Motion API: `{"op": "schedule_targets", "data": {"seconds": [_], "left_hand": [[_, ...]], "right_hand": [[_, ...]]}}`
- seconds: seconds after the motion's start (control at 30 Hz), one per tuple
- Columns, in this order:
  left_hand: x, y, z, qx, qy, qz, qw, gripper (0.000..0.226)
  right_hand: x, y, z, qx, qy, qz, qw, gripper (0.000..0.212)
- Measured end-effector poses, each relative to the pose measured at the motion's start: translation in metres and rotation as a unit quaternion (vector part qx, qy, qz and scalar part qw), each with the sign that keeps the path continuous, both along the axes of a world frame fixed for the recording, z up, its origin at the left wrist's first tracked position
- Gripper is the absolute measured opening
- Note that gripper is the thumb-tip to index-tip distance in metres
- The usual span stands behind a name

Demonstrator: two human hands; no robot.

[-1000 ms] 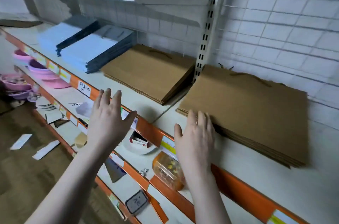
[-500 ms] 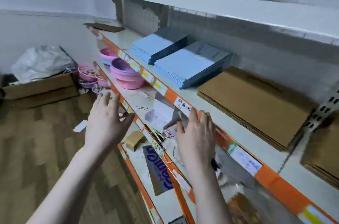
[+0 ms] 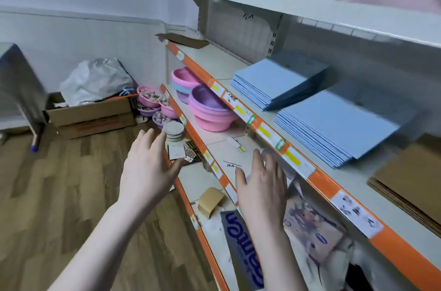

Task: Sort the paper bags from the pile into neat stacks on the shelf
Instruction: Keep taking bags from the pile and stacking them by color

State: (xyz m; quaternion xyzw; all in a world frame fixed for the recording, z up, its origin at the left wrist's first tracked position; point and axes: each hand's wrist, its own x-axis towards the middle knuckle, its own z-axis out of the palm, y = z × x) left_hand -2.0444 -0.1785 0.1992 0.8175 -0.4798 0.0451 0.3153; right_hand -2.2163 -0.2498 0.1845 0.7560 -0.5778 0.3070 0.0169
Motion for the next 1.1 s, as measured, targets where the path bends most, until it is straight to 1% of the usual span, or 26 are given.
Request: {"op": "schedule_targets", "data": {"seconds": [0.17,0.2,0.3,0.43,0.5,0.67,0.87,1.0,1.1], "left_hand": [[0.054,-0.056,0.0,0.005,-0.003,0.001,1.0,0.067],[0.085,-0.091,0.0,0.001,-0.011,0.003,1.0,0.066],[0.115,-0.124,0.009,0.012,-0.031,0.012,0.999,0.067],[0.177,-0.211,0.029,-0.003,-0.039,0.014,0.999,0.065],[0.206,-0.245,0.038,-0.013,-0.037,0.022,0.999,0.065],[0.27,-0.307,0.037,-0.021,-0.012,0.021,0.999,0.065],[0.366,-0.389,0.024,-0.016,-0.014,-0.021,1.0,0.066],[0.443,-0.444,0.02,-0.017,-0.019,-0.07,0.997,0.061],[0.498,-0.478,0.021,0.007,-0.031,-0.107,0.994,0.062]], "right_hand": [[0.059,-0.063,-0.007,-0.013,-0.02,0.013,1.0,0.047],[0.09,-0.1,-0.011,-0.028,-0.033,0.017,0.999,0.046],[0.119,-0.138,-0.009,-0.028,-0.051,0.023,0.998,0.044],[0.185,-0.231,0.007,-0.039,-0.068,0.018,0.997,0.045],[0.213,-0.268,0.015,-0.044,-0.079,0.017,0.996,0.046],[0.274,-0.329,0.014,-0.015,-0.066,0.029,0.997,0.049],[0.358,-0.398,0.003,-0.038,-0.046,-0.019,0.998,0.049],[0.425,-0.441,0.0,-0.025,-0.032,-0.053,0.998,0.049],[0.473,-0.463,0.002,-0.006,-0.011,-0.077,0.997,0.05]]}}
